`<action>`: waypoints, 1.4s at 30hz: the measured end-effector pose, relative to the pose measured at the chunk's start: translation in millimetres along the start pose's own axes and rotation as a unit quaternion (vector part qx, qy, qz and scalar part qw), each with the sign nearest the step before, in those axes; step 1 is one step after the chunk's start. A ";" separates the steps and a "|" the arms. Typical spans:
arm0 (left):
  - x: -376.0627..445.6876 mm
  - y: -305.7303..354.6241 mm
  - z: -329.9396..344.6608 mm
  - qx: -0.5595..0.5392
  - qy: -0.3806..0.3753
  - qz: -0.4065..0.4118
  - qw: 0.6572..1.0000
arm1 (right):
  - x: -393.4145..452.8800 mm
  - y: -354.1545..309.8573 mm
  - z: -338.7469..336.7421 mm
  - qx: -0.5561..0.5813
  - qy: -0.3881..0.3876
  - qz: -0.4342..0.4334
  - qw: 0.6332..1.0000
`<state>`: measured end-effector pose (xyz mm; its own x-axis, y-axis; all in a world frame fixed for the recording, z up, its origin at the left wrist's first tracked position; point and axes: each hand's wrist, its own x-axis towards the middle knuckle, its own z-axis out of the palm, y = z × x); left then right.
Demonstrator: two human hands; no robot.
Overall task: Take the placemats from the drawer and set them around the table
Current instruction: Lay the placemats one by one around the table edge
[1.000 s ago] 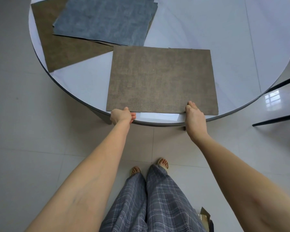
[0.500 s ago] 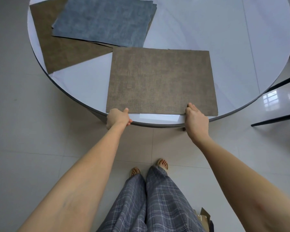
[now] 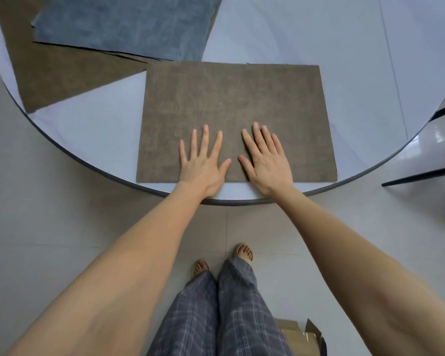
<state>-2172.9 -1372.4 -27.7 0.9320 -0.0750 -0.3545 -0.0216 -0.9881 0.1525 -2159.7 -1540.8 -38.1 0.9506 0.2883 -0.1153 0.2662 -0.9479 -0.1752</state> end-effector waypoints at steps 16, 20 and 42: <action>32.4 32.4 -74.0 0.098 0.021 0.004 0.995 | -36.9 104.6 -46.8 0.026 0.021 0.205 0.978; 90.0 46.8 -78.0 -0.010 0.082 0.060 0.995 | 60.5 83.8 -55.5 0.027 0.043 0.083 0.995; 147.0 -7.2 -52.7 0.008 0.085 0.016 0.996 | 121.5 21.0 -25.1 0.057 -0.007 0.009 0.998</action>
<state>-2016.7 -1369.2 -32.3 0.9785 -0.0833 -0.1886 -0.0561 -0.9878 0.1452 -2034.6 -1529.1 -31.3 0.9524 0.2738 -0.1339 0.2281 -0.9318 -0.2823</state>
